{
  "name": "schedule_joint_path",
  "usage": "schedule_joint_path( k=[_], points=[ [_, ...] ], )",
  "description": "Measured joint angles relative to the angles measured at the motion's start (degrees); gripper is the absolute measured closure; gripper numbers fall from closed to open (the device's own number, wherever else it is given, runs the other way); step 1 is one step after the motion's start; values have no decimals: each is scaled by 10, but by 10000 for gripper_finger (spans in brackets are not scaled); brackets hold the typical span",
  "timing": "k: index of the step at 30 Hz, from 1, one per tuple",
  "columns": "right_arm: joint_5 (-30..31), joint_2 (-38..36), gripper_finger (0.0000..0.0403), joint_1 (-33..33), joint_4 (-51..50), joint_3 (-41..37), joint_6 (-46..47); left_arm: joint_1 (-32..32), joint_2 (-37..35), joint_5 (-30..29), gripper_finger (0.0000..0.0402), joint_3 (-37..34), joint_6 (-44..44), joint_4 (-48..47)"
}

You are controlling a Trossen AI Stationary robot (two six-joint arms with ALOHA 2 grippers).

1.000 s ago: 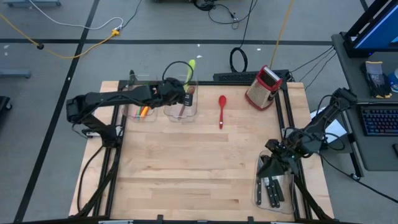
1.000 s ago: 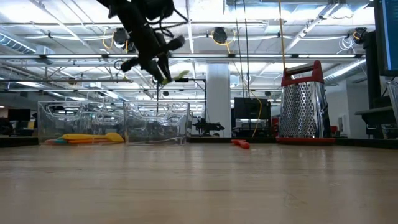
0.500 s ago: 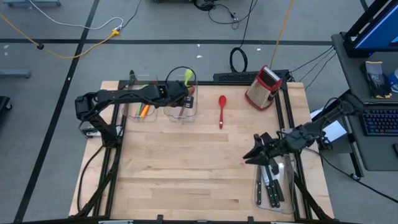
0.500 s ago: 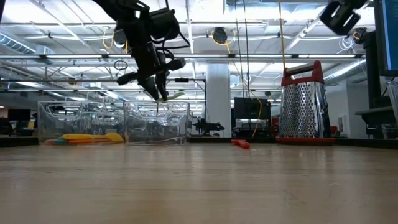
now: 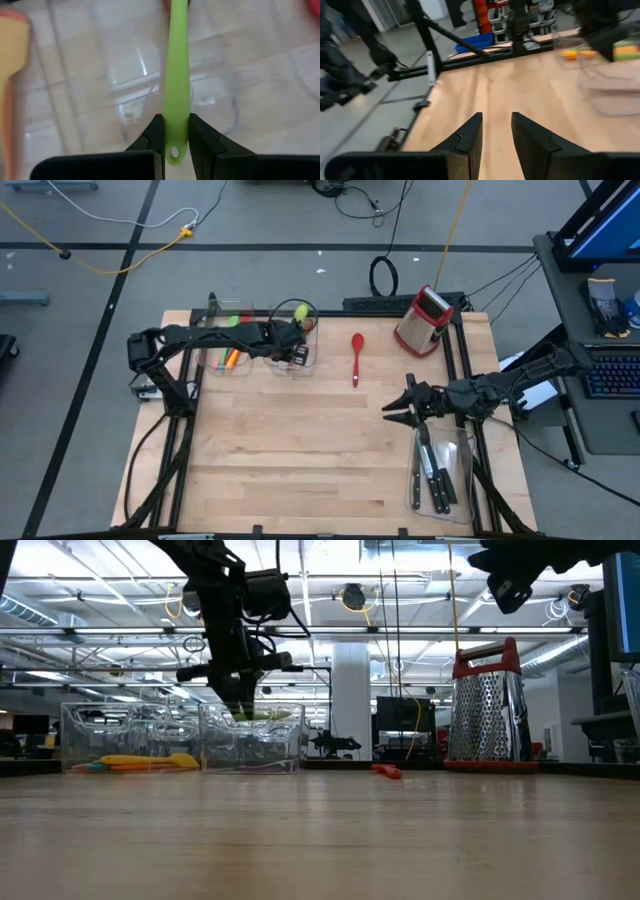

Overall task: Pick & Place Kitchen Items
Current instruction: Put the green serving spoon into the right transparent bin, then put the red serving spoon into the right transparent bin

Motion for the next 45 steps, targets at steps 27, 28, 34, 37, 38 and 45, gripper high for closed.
schedule_joint_path(
  k=[27,28,34,37,38,45],
  points=[
    [-1,0,307,-165,-142,0,-81,28,93,79,332,1,35,40],
    [-1,0,307,-167,-140,0,-81,26,93,72,318,1,36,45],
    [-2,0,307,-171,-139,0,-81,27,92,76,233,0,37,49],
    [-2,0,307,-171,-139,0,-80,27,92,92,206,0,42,48],
    [-2,0,307,-171,-139,0,-80,27,89,96,200,0,42,45],
    [-2,0,307,-171,-139,0,-80,29,35,93,189,-1,46,50]
  ],
)
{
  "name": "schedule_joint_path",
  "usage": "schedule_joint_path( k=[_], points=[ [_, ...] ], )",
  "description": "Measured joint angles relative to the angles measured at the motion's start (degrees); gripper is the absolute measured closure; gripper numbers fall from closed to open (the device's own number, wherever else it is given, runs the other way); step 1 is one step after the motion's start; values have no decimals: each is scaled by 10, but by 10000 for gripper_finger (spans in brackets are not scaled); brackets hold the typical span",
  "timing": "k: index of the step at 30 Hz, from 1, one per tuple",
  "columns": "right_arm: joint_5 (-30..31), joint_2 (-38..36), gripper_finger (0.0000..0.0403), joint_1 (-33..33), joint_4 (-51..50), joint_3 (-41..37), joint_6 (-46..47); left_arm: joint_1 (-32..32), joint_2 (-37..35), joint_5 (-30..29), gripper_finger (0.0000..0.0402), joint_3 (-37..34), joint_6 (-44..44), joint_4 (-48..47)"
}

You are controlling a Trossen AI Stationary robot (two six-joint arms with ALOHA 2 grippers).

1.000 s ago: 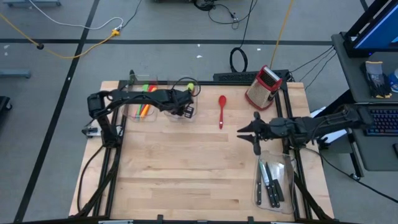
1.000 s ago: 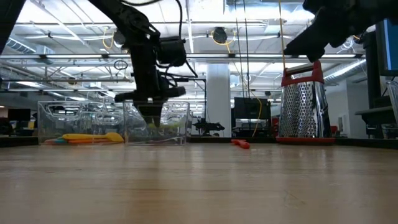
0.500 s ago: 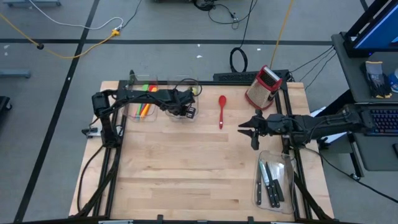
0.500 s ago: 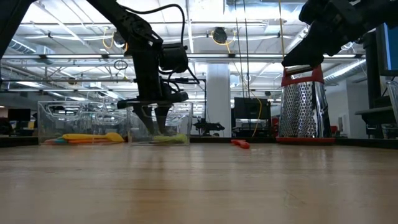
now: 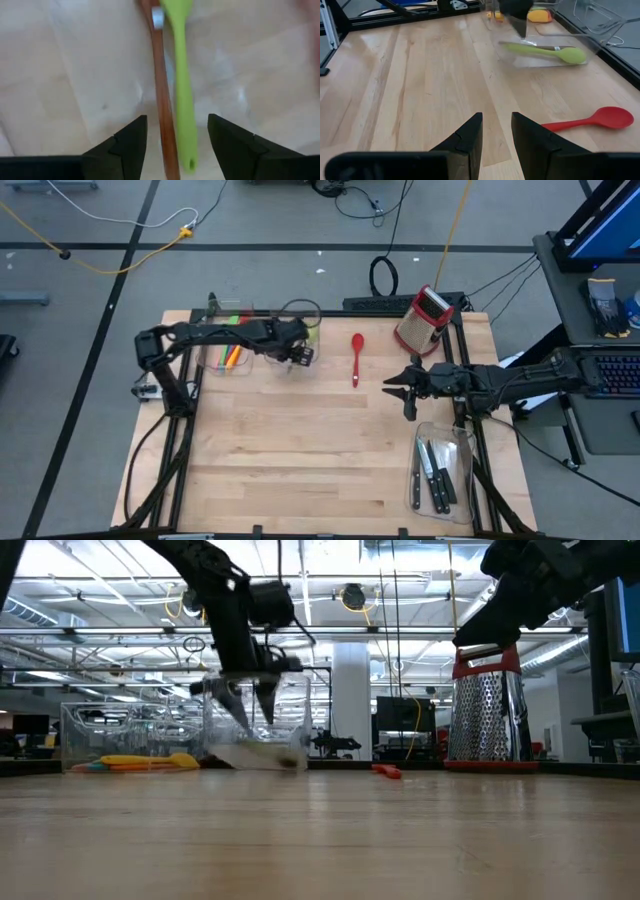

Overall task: Pick & Place Kitchen Items
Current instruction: Put the red serving spoon into the right transparent bin

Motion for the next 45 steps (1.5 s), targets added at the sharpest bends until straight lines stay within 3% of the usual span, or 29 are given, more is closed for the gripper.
schedule_joint_path(
  k=[6,13,18,23,29,35,45],
  points=[
    [-15,0,307,0,2,0,0,-5,-79,-12,188,0,-1,25],
    [-15,0,307,0,5,0,4,-35,-142,-72,188,1,1,49],
    [-15,0,307,0,10,0,5,-77,-160,-77,188,0,0,137],
    [-14,0,307,0,13,0,4,-139,-153,-97,188,1,34,307],
    [-13,-2,307,0,13,0,4,-210,-119,-180,188,1,94,443],
    [-13,-7,307,0,14,0,5,-251,-86,-221,188,1,107,471],
    [-12,-7,307,0,27,0,5,-282,-33,-220,188,21,161,511]
  ],
)
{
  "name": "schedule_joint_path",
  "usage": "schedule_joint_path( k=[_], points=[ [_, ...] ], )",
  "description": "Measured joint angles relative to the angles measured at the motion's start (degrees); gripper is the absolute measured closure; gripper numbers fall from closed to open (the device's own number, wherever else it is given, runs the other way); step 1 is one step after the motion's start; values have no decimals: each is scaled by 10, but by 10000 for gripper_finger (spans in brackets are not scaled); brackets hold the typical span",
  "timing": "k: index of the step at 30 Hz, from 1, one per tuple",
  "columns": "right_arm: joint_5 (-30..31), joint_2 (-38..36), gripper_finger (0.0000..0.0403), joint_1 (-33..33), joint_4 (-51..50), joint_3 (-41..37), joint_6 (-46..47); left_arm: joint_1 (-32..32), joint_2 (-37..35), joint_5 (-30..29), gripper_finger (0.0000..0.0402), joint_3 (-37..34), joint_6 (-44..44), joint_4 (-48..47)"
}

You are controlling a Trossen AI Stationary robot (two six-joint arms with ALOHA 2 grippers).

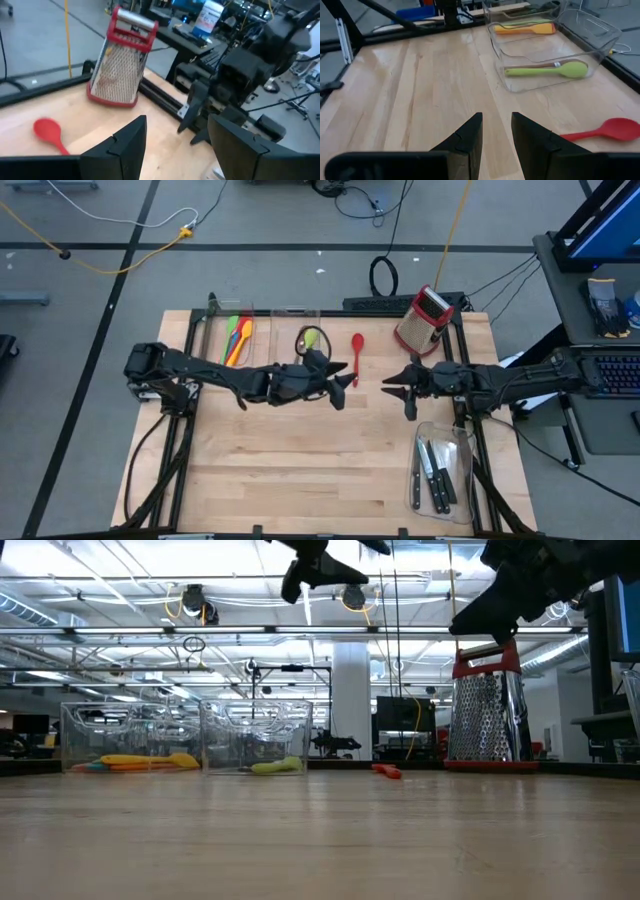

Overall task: Pick & Place Kitchen Items
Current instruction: Put the red serving spoon into the right transparent bin

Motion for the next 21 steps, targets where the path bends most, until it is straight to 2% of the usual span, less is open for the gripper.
schedule_joint_path(
  k=[6,11,15,21],
  points=[
    [15,4,307,0,66,0,114,-5,-2,-15,188,41,43,-108],
    [12,31,317,-16,85,4,181,-4,-49,-16,188,45,79,-206],
    [-10,83,335,-35,80,31,182,-1,-97,-20,188,45,109,-283],
    [-48,186,354,-69,56,123,180,12,-163,-23,188,34,111,-374]
  ],
)
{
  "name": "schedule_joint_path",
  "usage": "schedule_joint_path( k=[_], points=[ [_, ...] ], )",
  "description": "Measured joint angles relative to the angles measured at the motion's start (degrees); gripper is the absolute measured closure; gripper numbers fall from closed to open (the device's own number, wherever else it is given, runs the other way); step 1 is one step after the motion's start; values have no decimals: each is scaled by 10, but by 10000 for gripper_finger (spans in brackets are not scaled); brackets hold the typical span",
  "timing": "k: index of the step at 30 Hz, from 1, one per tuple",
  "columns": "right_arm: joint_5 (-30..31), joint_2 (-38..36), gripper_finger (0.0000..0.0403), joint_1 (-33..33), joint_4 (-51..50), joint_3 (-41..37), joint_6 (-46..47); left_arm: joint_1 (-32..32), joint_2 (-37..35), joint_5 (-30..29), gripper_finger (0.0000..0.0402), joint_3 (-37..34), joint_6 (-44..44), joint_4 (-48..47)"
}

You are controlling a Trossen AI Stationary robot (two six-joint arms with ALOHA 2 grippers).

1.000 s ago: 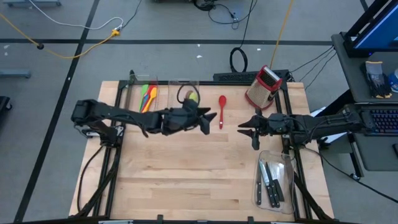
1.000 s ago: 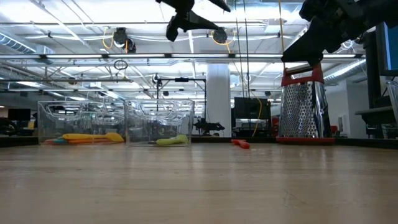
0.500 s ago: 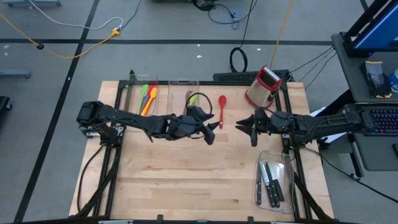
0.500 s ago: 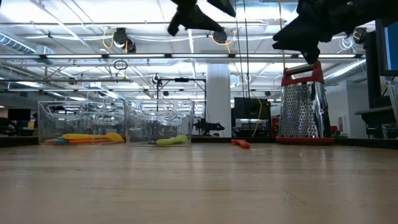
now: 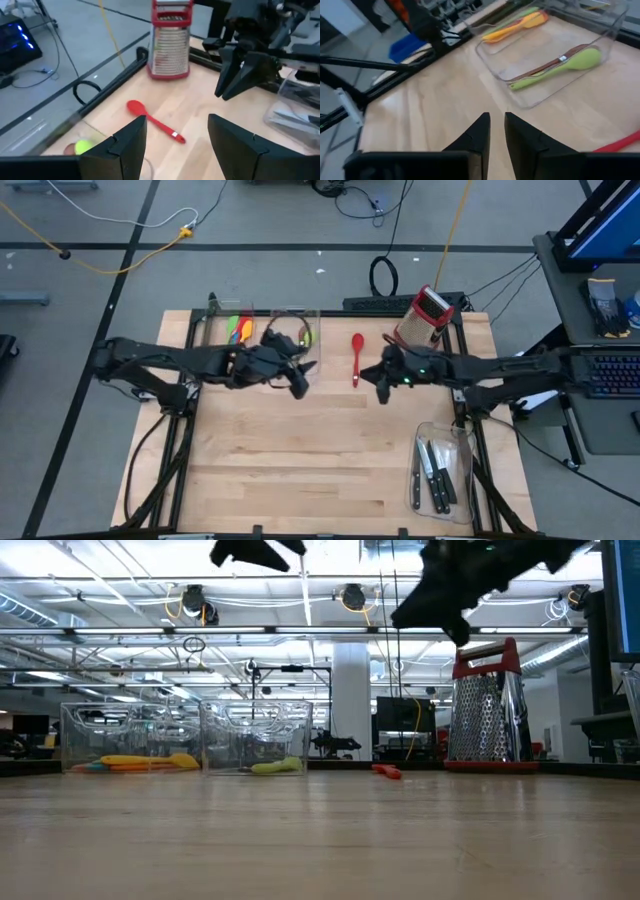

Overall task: Pick & Place Kitchen Items
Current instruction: Put the red serving spoon into the right transparent bin

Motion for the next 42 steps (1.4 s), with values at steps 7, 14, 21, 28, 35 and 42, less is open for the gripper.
schedule_joint_path(
  k=[7,14,21,28,35,42],
  points=[
    [0,99,338,-42,-74,101,-14,19,-96,13,188,-94,-6,-5],
    [-23,150,282,-84,-96,133,27,29,-180,32,188,-177,-17,14],
    [-28,201,222,-128,-141,133,92,40,-236,41,188,-201,-1,5],
    [-30,251,209,-151,-136,131,174,62,-260,64,188,-201,32,6],
    [-28,273,209,-170,-114,132,262,80,-262,90,188,-201,42,-19],
    [17,271,209,-171,-104,132,329,88,-262,105,188,-201,59,-23]
  ],
)
